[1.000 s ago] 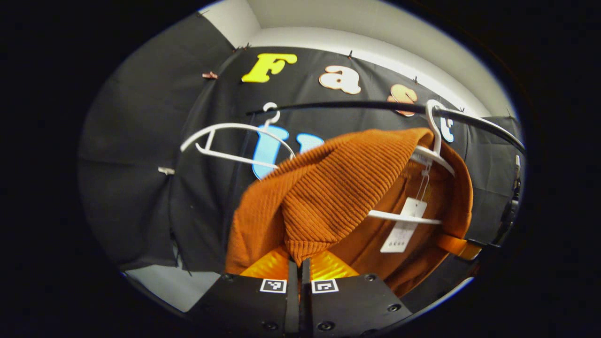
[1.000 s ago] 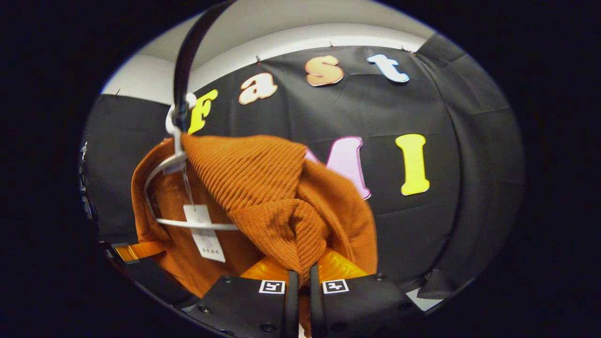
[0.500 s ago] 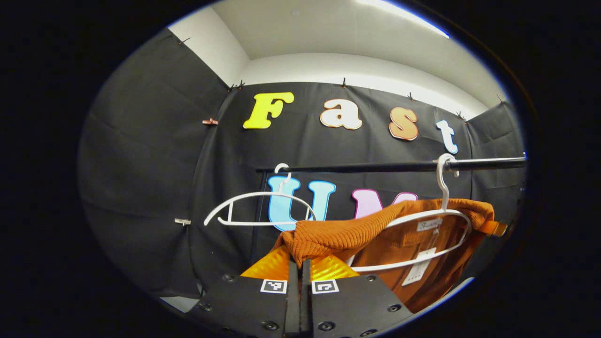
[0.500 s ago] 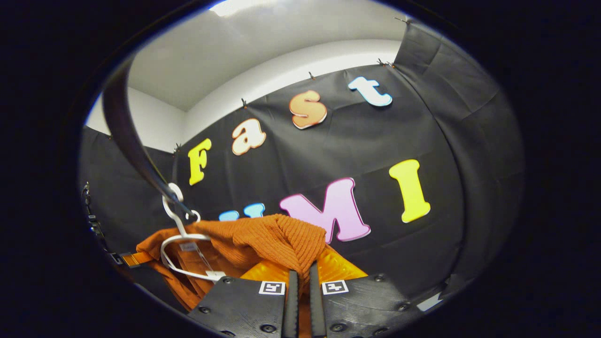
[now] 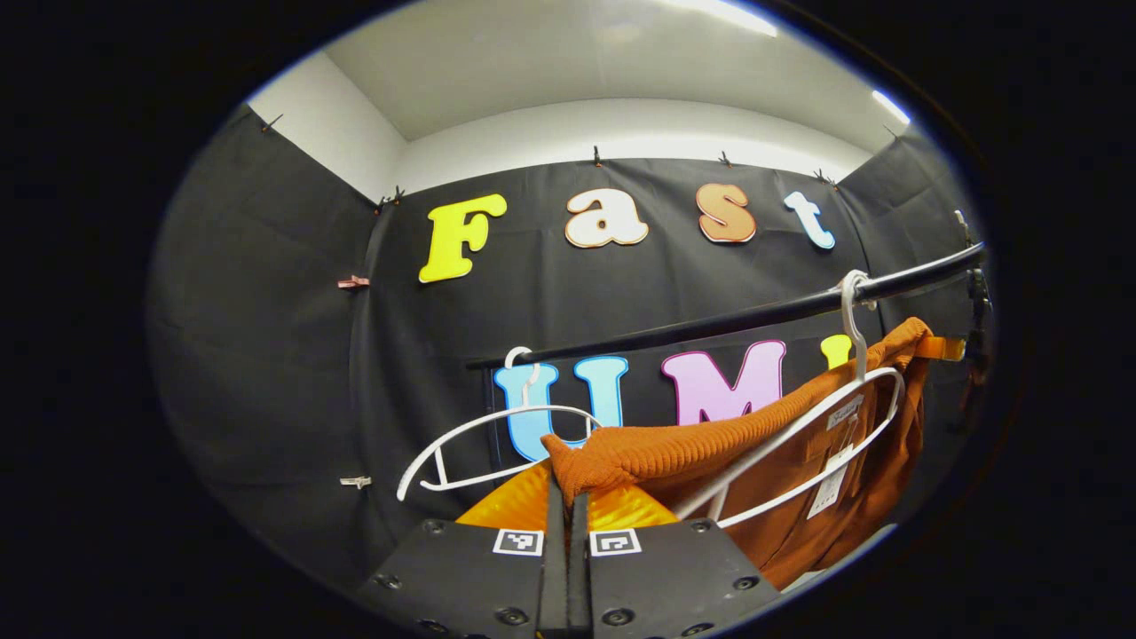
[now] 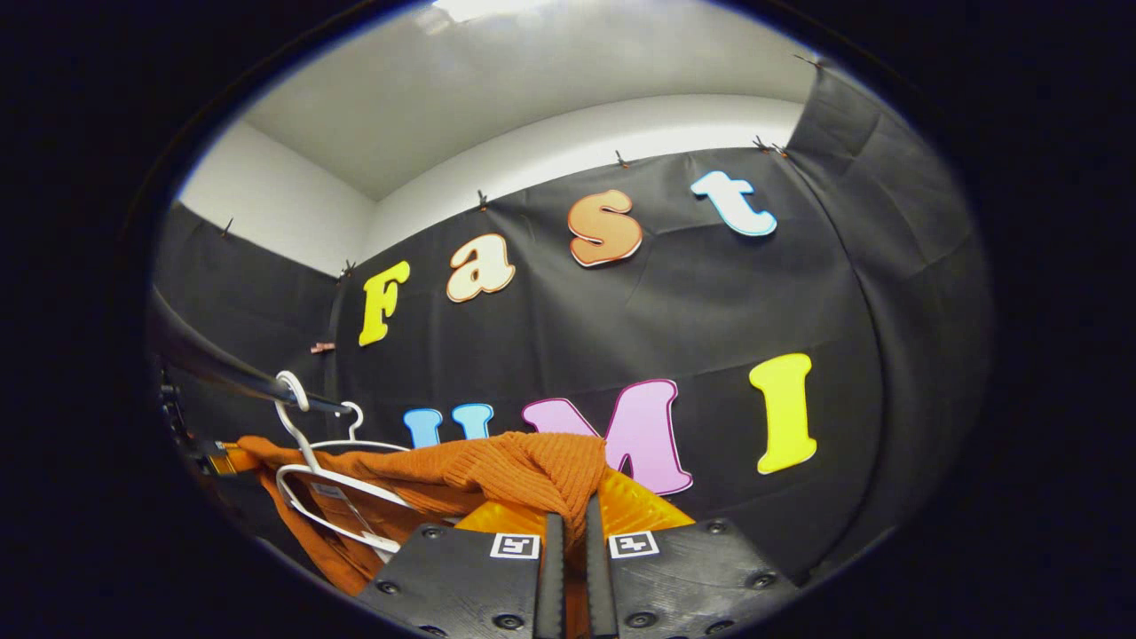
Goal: Grasp the clothes on the hanger with both hands and then place them into the laundry hamper below.
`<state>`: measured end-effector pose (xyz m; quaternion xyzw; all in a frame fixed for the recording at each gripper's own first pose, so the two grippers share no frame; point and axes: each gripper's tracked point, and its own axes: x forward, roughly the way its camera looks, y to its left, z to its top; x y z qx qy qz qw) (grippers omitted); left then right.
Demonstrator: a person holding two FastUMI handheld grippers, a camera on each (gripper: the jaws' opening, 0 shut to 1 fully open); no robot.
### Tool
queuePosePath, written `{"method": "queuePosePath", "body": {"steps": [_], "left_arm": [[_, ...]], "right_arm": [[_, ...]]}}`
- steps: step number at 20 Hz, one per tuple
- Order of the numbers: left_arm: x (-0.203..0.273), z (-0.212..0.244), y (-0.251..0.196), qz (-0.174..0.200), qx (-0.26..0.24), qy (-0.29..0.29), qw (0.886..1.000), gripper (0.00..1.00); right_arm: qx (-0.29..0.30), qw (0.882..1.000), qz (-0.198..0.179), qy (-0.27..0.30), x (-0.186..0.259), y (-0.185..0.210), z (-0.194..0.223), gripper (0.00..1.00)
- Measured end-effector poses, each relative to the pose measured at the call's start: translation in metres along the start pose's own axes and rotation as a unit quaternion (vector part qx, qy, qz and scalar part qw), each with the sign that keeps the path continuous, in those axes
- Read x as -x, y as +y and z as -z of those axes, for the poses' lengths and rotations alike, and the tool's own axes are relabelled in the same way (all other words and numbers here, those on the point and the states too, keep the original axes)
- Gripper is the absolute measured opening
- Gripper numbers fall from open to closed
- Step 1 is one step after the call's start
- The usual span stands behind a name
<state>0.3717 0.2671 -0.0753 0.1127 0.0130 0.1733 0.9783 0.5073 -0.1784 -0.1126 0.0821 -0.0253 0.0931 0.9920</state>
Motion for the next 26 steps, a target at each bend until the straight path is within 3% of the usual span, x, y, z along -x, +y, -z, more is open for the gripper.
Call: {"method": "queuePosePath", "body": {"steps": [2,4,8,15,20,23,26], "left_arm": [[-0.008,0.01,0.005,0.012,-0.011,0.014,1.0,0.03],[-0.015,0.031,0.0,0.036,-0.013,0.031,0.999,0.03],[-0.016,0.086,-0.018,0.097,0.071,0.084,0.989,0.05],[0.006,0.171,-0.014,0.058,0.095,0.166,0.98,0.05],[0.042,0.206,-0.034,0.054,0.108,0.213,0.97,0.05],[0.059,0.214,-0.051,0.058,0.097,0.227,0.967,0.05],[0.076,0.217,-0.081,0.078,0.112,0.234,0.963,0.05]], "right_arm": [[0.024,0.999,-0.021,0.014,-0.009,0.002,0.008,0.1],[0.028,0.998,-0.033,0.035,-0.016,-0.007,0.024,0.14],[-0.003,0.995,-0.021,0.093,-0.012,-0.038,0.074,0.14],[-0.041,0.982,-0.003,0.184,0.019,-0.033,0.179,0.14],[-0.049,0.971,0.008,0.234,0.054,-0.027,0.218,0.14],[-0.061,0.967,-0.009,0.247,0.071,-0.003,0.227,0.14],[-0.028,0.963,-0.035,0.267,0.092,0.025,0.242,0.14]]}}
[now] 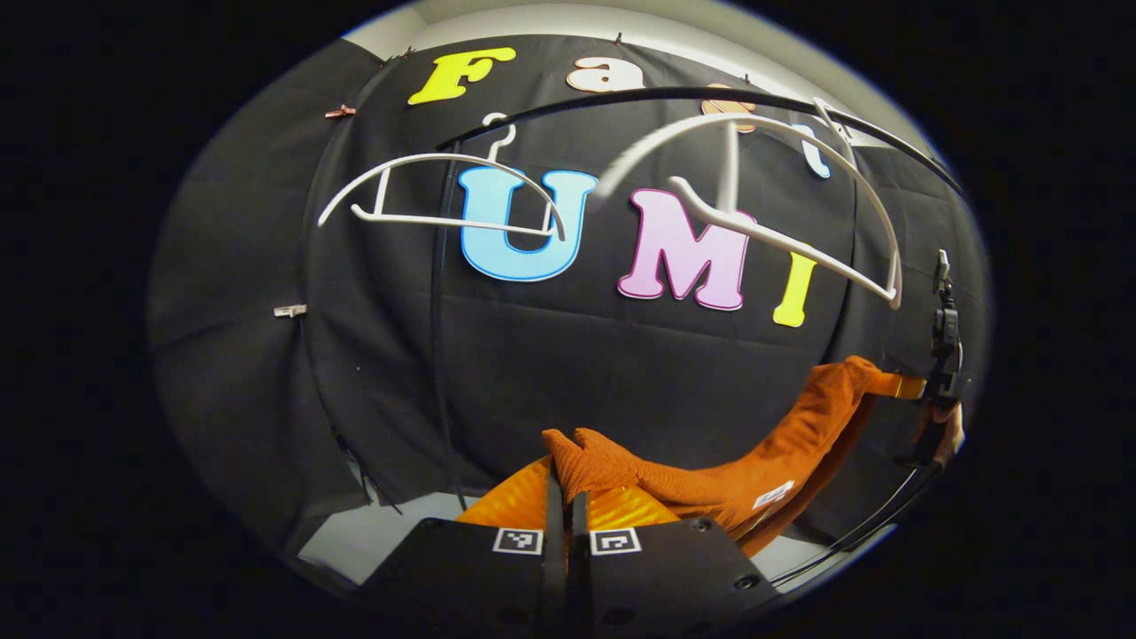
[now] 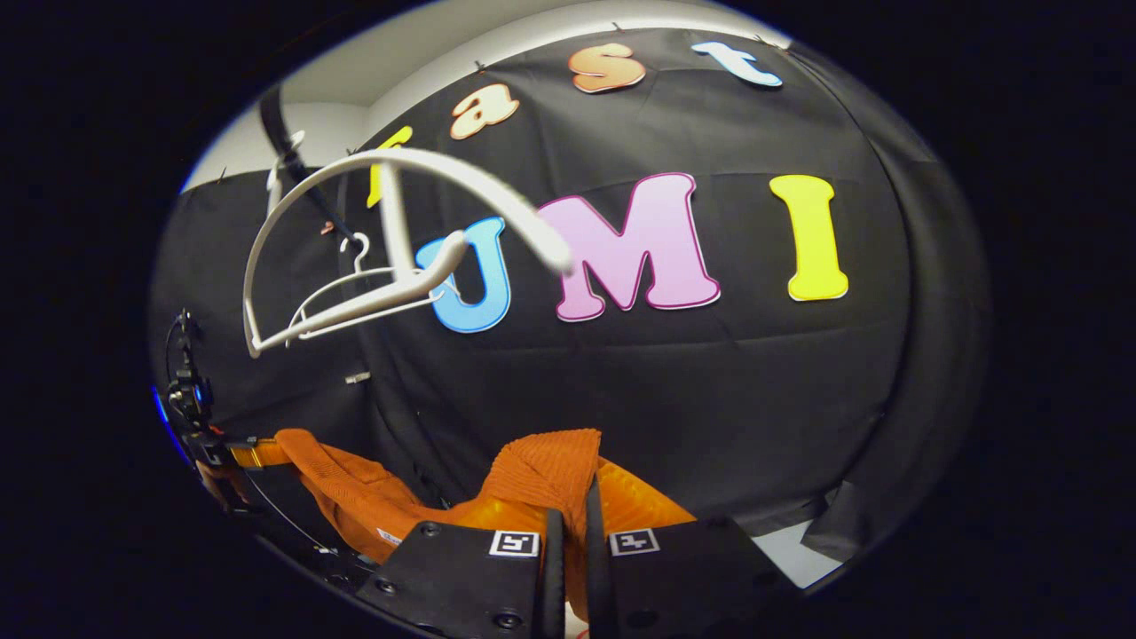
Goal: Grasp the clothes on the hanger with both hands and then place them into the laundry hamper below.
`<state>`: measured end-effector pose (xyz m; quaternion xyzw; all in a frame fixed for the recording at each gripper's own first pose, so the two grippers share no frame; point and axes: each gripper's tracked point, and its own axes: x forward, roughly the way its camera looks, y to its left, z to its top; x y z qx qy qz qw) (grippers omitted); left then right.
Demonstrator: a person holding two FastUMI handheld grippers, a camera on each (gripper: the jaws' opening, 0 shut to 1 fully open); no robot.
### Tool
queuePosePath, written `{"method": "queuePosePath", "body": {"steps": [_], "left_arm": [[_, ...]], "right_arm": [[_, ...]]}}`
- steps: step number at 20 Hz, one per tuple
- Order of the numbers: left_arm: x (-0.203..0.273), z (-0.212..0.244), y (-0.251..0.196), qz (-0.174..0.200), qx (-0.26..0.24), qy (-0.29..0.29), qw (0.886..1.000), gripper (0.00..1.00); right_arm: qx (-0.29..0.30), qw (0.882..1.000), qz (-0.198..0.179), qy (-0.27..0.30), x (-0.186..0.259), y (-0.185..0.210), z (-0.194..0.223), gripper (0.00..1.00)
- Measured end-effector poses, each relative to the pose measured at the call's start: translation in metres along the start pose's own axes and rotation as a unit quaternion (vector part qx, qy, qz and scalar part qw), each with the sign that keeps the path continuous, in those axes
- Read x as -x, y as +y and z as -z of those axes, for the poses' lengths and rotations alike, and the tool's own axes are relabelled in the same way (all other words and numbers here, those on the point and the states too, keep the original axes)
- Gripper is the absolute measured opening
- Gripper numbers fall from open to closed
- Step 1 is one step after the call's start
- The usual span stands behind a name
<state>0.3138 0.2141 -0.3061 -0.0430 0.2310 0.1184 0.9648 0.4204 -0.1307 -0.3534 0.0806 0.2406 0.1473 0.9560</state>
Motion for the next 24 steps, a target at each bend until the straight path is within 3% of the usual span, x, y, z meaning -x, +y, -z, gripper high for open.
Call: {"method": "queuePosePath", "body": {"steps": [12,19,22,23,24], "left_arm": [[0.005,0.03,-0.088,0.067,0.01,0.03,0.997,0.05],[-0.008,0.066,-0.107,0.081,-0.022,0.083,0.993,0.08],[-0.008,0.08,-0.1,0.072,-0.035,0.125,0.989,0.13],[-0.008,0.089,-0.087,0.051,-0.054,0.145,0.987,0.19],[-0.004,0.096,-0.071,0.029,-0.076,0.161,0.984,0.45]], "right_arm": [[0.037,0.989,-0.112,0.088,0.018,0.126,0.071,0.14],[0.083,0.976,-0.128,0.157,0.022,0.161,0.117,0.14],[0.128,0.969,-0.103,0.187,0.025,0.146,0.128,0.16],[0.161,0.963,-0.087,0.196,0.024,0.132,0.132,0.27],[0.199,0.956,-0.069,0.203,0.018,0.115,0.142,0.53]]}}
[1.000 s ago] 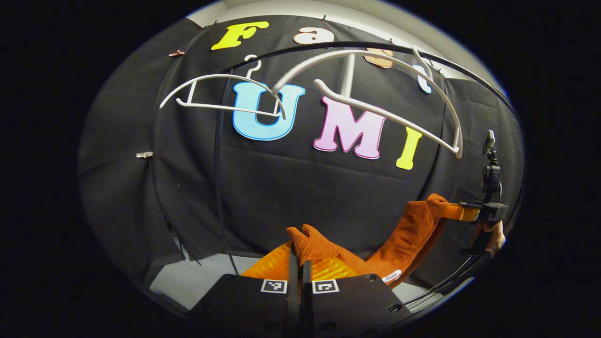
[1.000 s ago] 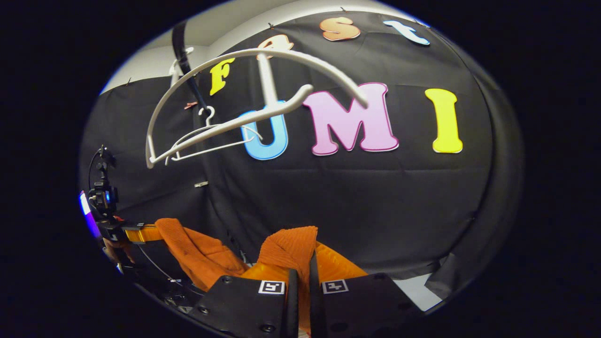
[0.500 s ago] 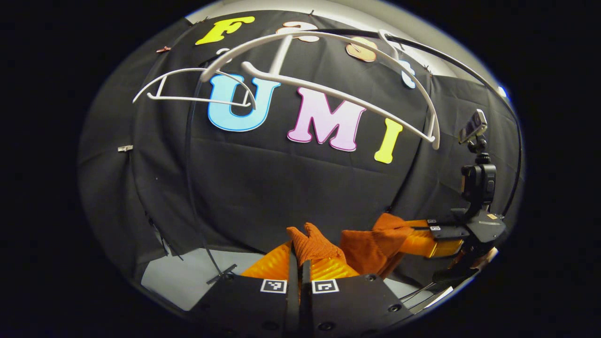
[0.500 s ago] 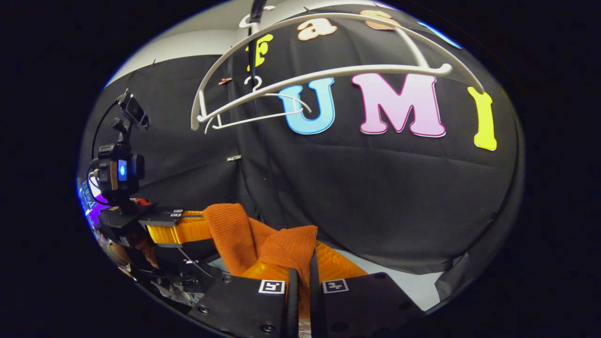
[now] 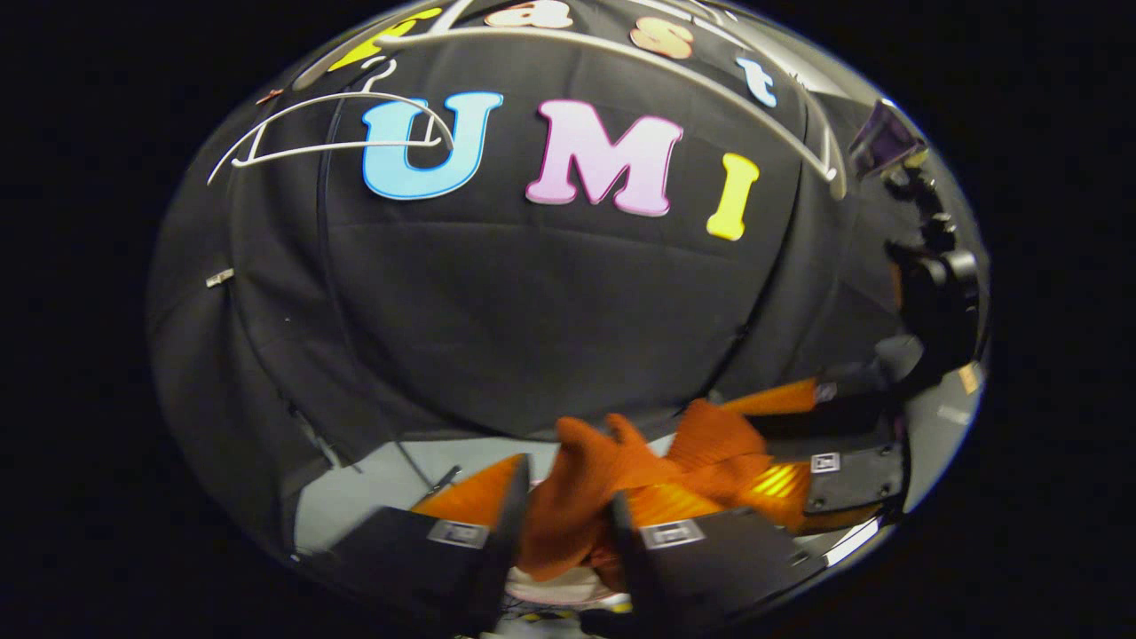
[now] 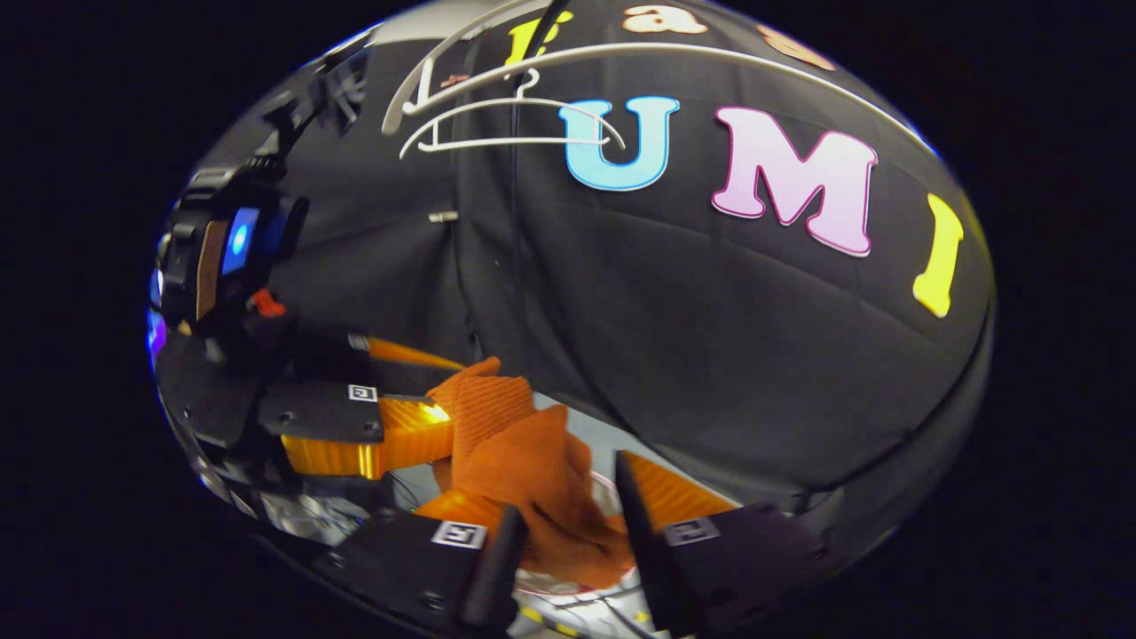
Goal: Grasp the clothes on the hanger with both hands and then place them into the laundry hamper below.
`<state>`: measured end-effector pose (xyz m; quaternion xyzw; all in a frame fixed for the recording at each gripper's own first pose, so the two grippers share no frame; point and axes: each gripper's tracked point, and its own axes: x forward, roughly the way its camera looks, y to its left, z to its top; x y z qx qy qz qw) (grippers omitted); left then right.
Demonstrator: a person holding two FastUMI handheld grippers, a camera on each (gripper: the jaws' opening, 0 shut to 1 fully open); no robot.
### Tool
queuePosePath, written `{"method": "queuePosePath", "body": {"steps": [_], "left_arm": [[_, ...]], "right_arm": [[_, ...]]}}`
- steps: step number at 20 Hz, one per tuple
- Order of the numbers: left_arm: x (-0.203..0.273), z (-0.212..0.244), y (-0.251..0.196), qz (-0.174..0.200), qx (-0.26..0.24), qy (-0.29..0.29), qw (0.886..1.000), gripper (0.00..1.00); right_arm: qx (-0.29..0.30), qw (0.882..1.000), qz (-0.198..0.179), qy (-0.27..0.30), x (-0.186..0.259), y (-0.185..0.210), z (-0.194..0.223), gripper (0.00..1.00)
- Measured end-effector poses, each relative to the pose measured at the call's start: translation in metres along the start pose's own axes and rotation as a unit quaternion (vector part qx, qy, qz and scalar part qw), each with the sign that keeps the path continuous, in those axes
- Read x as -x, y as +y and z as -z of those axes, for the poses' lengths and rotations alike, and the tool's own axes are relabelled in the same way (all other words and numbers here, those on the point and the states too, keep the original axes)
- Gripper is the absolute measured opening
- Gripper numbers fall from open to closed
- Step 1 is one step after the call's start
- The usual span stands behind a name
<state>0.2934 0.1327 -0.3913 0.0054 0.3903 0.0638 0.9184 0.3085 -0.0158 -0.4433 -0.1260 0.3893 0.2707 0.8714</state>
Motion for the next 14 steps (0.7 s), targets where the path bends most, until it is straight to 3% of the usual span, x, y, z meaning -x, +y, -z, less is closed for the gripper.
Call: {"method": "queuePosePath", "body": {"steps": [1,2,4,9,14], "left_arm": [[0.015,0.007,0.009,-0.007,-0.014,0.015,1.0,0.71],[-0.009,0.019,0.014,-0.022,-0.028,0.024,0.999,0.97],[-0.013,0.03,0.015,-0.022,-0.041,0.035,0.998,0.98],[-0.005,0.01,0.006,0.001,-0.006,0.008,1.0,0.97],[0.004,0.005,0.009,0.0,0.005,-0.009,1.0,0.98]], "right_arm": [[0.027,1.0,0.008,0.01,-0.001,-0.008,0.006,0.78],[0.043,0.999,0.013,0.015,0.003,-0.011,0.006,0.85],[0.053,0.998,0.012,0.027,0.003,-0.015,0.019,0.98],[-0.003,1.0,-0.006,0.007,0.007,-0.011,0.004,0.99],[-0.008,1.0,0.011,-0.016,0.02,-0.024,-0.012,0.99]]}}
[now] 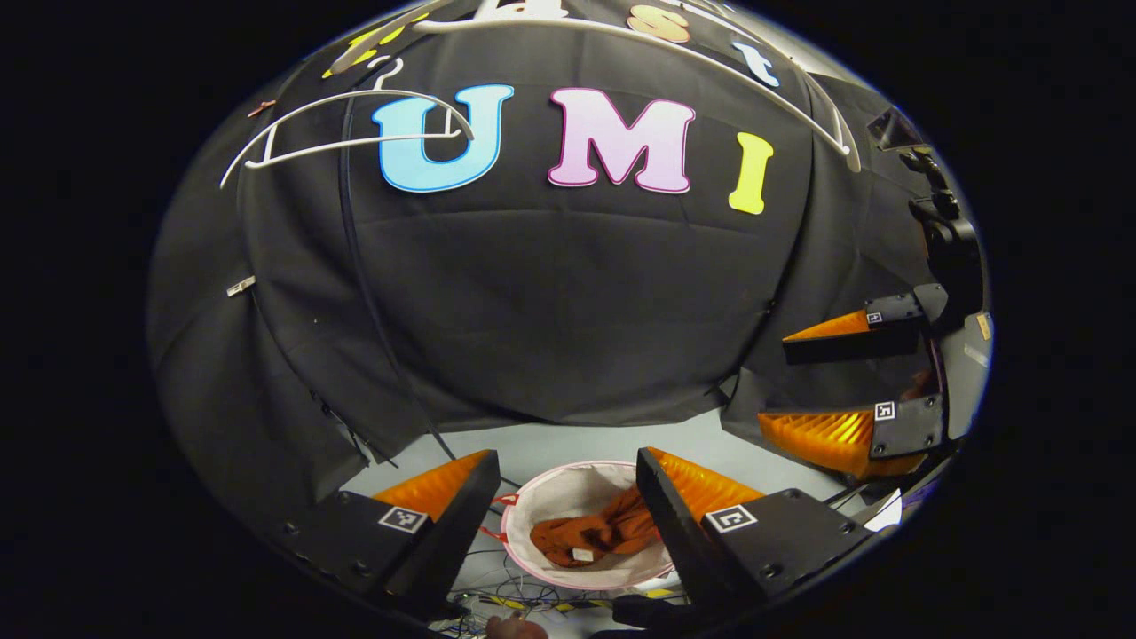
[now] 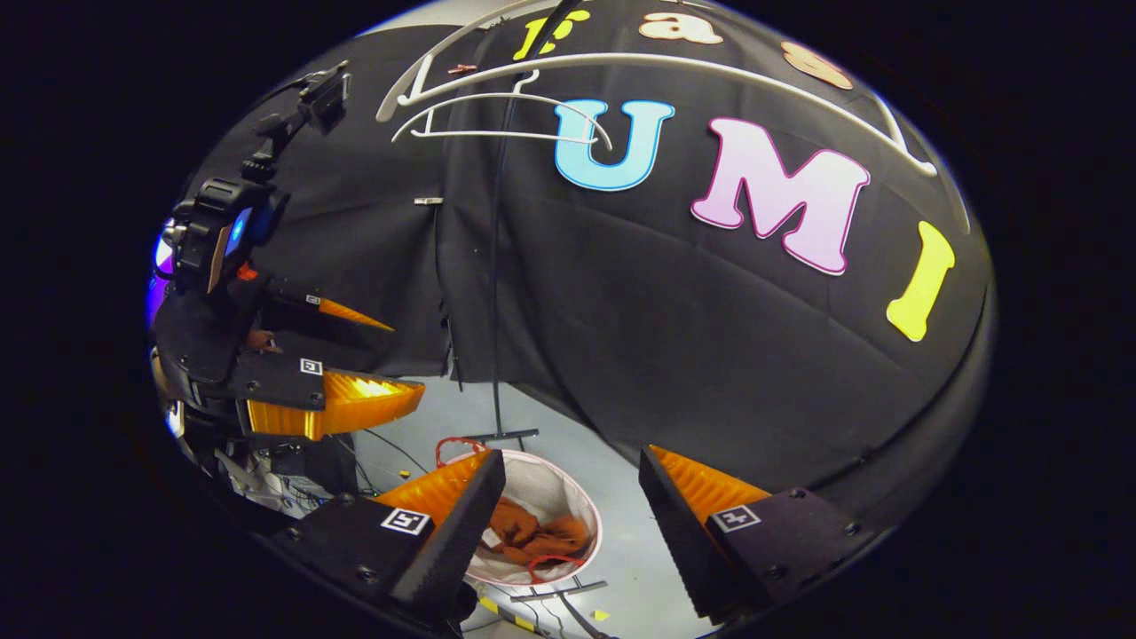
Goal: Grasp the clothes on the hanger with both hands and then place them into the laundry hamper below.
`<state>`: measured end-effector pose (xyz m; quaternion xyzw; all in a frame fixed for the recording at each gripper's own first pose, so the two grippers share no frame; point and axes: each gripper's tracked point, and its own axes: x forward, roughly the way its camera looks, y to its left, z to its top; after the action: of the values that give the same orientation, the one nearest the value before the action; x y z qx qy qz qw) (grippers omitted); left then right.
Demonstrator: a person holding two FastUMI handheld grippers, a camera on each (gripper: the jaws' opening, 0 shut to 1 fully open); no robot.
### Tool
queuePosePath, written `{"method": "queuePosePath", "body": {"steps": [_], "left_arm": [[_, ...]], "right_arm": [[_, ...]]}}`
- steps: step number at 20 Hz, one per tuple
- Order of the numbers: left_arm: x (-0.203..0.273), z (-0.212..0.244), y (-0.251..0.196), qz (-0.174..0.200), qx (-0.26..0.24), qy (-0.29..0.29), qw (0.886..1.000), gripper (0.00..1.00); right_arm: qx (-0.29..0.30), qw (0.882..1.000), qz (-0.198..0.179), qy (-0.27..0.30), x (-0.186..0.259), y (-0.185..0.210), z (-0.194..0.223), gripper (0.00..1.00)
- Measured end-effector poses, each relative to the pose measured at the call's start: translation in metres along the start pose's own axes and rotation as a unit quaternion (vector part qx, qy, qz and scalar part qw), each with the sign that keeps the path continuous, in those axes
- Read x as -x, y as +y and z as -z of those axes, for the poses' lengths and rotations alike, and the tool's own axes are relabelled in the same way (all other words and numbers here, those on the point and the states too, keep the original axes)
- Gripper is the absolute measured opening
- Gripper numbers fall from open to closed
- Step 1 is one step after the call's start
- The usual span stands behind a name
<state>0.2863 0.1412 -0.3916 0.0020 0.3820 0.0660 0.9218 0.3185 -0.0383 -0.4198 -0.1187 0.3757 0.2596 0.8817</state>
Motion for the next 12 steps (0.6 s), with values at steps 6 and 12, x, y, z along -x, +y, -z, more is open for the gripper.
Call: {"method": "queuePosePath", "body": {"steps": [6,12], "left_arm": [[0.021,0.003,-0.006,0.012,-0.005,-0.016,1.0,0.98],[0.077,0.002,-0.014,0.038,-0.017,-0.058,0.997,0.97]], "right_arm": [[-0.012,1.0,0.018,-0.006,0.023,0.009,0.005,0.98],[-0.015,0.998,0.054,-0.028,0.073,0.042,-0.005,0.98]]}}
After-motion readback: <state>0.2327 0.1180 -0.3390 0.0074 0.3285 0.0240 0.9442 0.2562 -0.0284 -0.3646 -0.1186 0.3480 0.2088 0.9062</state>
